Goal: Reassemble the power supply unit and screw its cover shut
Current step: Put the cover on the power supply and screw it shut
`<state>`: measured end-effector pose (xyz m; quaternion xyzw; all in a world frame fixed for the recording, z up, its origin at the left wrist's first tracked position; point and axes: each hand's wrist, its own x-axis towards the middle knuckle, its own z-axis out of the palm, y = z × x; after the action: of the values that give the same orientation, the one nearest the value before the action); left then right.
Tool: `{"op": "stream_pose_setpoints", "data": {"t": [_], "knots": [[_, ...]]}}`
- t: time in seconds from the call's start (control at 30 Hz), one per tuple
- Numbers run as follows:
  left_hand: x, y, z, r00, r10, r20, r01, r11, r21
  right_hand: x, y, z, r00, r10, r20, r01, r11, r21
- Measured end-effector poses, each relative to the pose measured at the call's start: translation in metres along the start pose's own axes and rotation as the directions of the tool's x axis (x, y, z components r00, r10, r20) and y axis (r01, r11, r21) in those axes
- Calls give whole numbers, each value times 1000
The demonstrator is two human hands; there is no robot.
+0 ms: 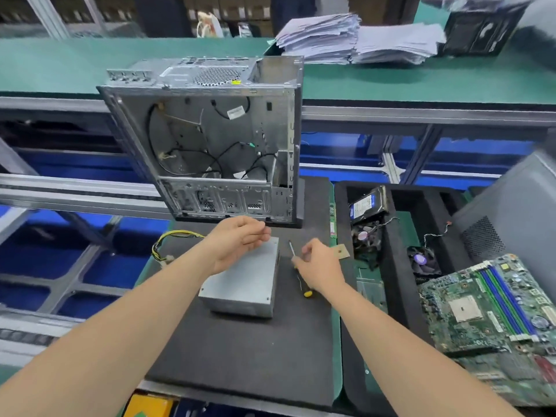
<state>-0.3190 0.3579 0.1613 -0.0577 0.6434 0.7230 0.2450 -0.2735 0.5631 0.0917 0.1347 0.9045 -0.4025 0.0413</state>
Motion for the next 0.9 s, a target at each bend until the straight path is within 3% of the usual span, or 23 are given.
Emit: {"op": "stream_pose_setpoints", "data": {"t": [0.07,0.2,0.33,0.47,0.6,0.7,0.77,0.9], "knots": [[8,-2,-4,998,25,-54,-26,1000,-9,-6,8,12,994,84,75,-71,985,-159],[20,-9,-6,990,104,-94,-103,994,23,-7,7,20,991,133,15,-124,954,-272],[33,-13,-7,980,177,-91,-180,983,-28,-9,1,11,989,118,-89,-116,993,23],[49,-19,-9,964,241,-112,-250,965,-79,-17,-17,-7,950,41,-311,41,967,253],[59,-30,-7,960,241,-140,-262,953,-152,-19,-44,-26,935,101,-339,104,838,536],[61,-34,-10,962,251,-109,-270,933,-239,-18,-56,-34,947,134,-292,138,651,746],[60,-36,-12,962,268,-55,-273,930,-245,-17,-62,-36,948,140,-285,153,584,797],[57,-37,-15,959,283,11,-272,932,-241,-17,-67,-37,922,129,-366,212,623,753]]}}
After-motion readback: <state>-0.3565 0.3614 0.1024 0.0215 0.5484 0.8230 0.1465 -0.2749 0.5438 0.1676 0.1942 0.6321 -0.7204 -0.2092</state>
